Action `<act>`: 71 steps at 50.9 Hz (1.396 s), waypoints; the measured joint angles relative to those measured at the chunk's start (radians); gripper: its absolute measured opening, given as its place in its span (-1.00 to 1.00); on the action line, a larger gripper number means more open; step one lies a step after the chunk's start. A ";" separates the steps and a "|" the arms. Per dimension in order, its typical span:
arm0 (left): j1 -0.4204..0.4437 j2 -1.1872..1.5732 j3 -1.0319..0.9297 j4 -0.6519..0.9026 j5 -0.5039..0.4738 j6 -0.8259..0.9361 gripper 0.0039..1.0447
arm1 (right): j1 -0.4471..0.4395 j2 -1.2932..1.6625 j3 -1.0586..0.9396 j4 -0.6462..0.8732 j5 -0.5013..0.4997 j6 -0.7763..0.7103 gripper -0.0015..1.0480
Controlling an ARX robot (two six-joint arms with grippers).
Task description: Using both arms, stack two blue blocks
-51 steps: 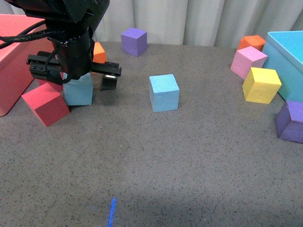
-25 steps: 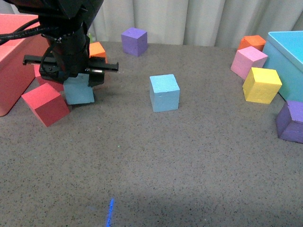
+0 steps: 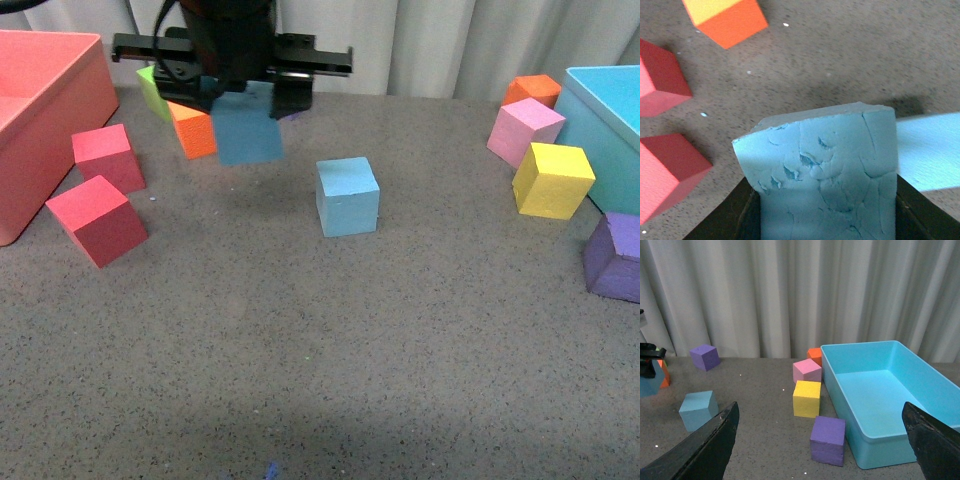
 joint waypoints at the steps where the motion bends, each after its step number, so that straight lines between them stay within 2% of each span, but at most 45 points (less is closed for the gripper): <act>1: -0.006 0.001 0.002 -0.002 -0.001 -0.002 -0.09 | 0.000 0.000 0.000 0.000 0.000 0.000 0.81; 15: -0.111 0.060 0.137 -0.089 -0.019 -0.061 -0.10 | 0.000 0.000 0.000 0.000 0.000 0.000 0.81; 25: -0.156 0.128 0.218 -0.122 -0.034 -0.078 -0.10 | 0.000 0.000 0.000 0.000 0.000 0.000 0.81; 67: -0.156 0.238 0.306 -0.136 -0.044 -0.129 -0.10 | 0.000 0.000 0.000 0.000 0.000 0.000 0.81; 68: -0.157 0.238 0.306 -0.135 -0.040 -0.129 -0.09 | 0.000 0.000 0.000 0.000 0.000 0.000 0.81; 71: -0.158 0.238 0.306 -0.131 -0.045 -0.127 0.14 | 0.000 0.000 0.000 0.000 0.000 0.000 0.81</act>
